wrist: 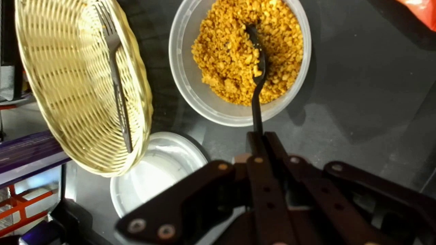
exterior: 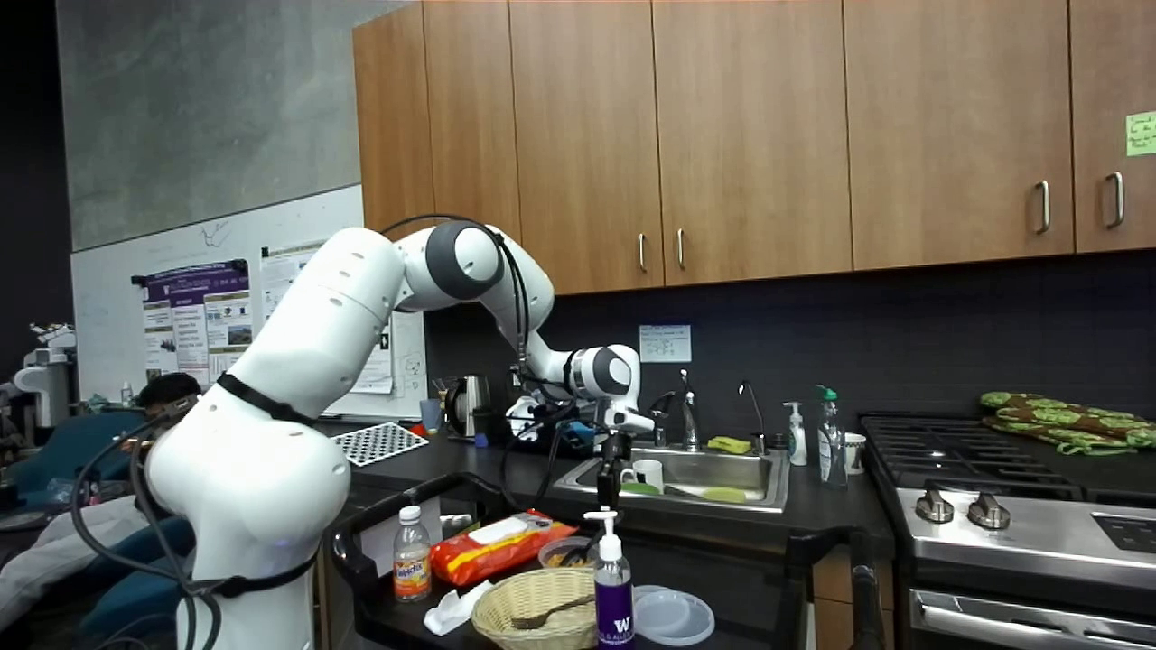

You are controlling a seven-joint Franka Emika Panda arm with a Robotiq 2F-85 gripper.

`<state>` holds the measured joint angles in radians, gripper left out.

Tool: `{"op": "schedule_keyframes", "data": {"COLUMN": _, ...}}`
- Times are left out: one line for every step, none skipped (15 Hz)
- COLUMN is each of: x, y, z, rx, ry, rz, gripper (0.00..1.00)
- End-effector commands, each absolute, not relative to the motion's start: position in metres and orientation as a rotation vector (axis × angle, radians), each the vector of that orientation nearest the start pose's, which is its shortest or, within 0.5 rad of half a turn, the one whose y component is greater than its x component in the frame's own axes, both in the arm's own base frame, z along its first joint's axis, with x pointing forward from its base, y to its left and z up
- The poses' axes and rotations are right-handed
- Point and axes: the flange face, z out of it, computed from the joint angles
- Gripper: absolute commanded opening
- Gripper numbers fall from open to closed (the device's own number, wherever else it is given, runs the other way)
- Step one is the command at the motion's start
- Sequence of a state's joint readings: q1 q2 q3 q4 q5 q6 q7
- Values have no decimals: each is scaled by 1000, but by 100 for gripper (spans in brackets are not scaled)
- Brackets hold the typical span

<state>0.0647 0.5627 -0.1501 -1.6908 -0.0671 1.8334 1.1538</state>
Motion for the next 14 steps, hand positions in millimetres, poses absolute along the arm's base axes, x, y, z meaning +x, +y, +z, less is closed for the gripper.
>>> {"op": "schedule_keyframes", "data": {"x": 595, "y": -46, "z": 259, "rx": -2835, "ry": 1951, "rz": 446, "gripper": 1}}
{"op": "schedule_keyframes", "data": {"x": 590, "y": -44, "z": 258, "rx": -2832, "ry": 1945, "rz": 450, "gripper": 1}}
{"op": "schedule_keyframes", "data": {"x": 585, "y": -41, "z": 257, "rx": -2833, "ry": 1938, "rz": 454, "gripper": 1}}
{"op": "schedule_keyframes", "data": {"x": 581, "y": -38, "z": 258, "rx": -2835, "ry": 1927, "rz": 457, "gripper": 1}}
{"op": "schedule_keyframes", "data": {"x": 578, "y": -34, "z": 257, "rx": -2837, "ry": 1914, "rz": 461, "gripper": 1}}
{"op": "schedule_keyframes", "data": {"x": 576, "y": -29, "z": 256, "rx": -2840, "ry": 1900, "rz": 465, "gripper": 1}}
{"op": "schedule_keyframes", "data": {"x": 576, "y": -22, "z": 255, "rx": -2847, "ry": 1882, "rz": 469, "gripper": 1}}
{"op": "schedule_keyframes", "data": {"x": 576, "y": -17, "z": 254, "rx": -2857, "ry": 1865, "rz": 471, "gripper": 1}}
{"op": "schedule_keyframes", "data": {"x": 579, "y": -13, "z": 253, "rx": -2870, "ry": 1851, "rz": 471, "gripper": 1}}
{"op": "schedule_keyframes", "data": {"x": 582, "y": -10, "z": 253, "rx": -2879, "ry": 1837, "rz": 470, "gripper": 1}}
{"op": "schedule_keyframes", "data": {"x": 585, "y": -6, "z": 253, "rx": -2886, "ry": 1824, "rz": 469, "gripper": 1}}
{"op": "schedule_keyframes", "data": {"x": 590, "y": -3, "z": 253, "rx": -2897, "ry": 1814, "rz": 463, "gripper": 1}}
{"op": "schedule_keyframes", "data": {"x": 593, "y": -1, "z": 254, "rx": -2905, "ry": 1804, "rz": 457, "gripper": 1}}
{"op": "schedule_keyframes", "data": {"x": 597, "y": -1, "z": 255, "rx": -2907, "ry": 1802, "rz": 450, "gripper": 1}}
